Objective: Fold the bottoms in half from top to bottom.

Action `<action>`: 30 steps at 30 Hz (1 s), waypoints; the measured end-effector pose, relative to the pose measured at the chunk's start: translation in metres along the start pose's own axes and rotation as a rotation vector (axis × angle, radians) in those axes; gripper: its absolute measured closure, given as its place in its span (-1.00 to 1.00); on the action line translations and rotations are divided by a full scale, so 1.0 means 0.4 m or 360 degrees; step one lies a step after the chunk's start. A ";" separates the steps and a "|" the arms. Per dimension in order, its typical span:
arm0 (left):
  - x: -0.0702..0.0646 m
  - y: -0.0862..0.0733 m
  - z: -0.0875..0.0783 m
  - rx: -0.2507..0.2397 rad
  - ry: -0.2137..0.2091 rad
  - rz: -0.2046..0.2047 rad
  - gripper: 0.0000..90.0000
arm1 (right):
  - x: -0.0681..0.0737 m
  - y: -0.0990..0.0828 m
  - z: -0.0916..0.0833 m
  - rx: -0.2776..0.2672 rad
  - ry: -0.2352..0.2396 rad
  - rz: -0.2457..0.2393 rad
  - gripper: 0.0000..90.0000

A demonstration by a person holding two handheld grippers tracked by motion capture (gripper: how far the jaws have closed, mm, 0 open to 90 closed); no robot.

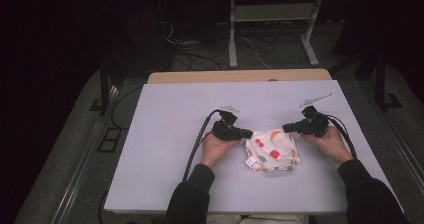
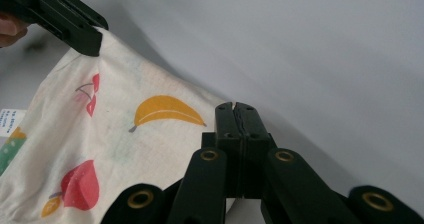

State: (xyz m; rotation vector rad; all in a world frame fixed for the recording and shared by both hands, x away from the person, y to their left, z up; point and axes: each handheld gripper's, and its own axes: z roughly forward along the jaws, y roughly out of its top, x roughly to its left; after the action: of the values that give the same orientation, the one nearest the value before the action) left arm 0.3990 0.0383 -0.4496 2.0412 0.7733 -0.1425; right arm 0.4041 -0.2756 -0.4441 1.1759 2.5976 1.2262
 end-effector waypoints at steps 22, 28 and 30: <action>0.040 -0.007 -0.104 0.0020 0.0079 -0.0018 0.91 | 0.041 0.084 0.070 -0.0029 0.0021 -0.0030 0.97; 0.059 -0.014 -0.137 0.0023 0.0101 -0.0036 0.91 | 0.059 0.109 0.095 -0.0013 0.0033 -0.0050 0.97; 0.067 -0.016 -0.144 0.0028 0.0107 -0.0047 0.91 | 0.064 0.116 0.105 -0.0007 0.0034 -0.0055 0.97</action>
State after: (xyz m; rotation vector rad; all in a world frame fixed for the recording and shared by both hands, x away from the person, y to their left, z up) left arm 0.4054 0.0993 -0.4316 2.0605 0.8467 -0.0983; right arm 0.4286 -0.2133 -0.4348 1.1184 2.6178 1.2441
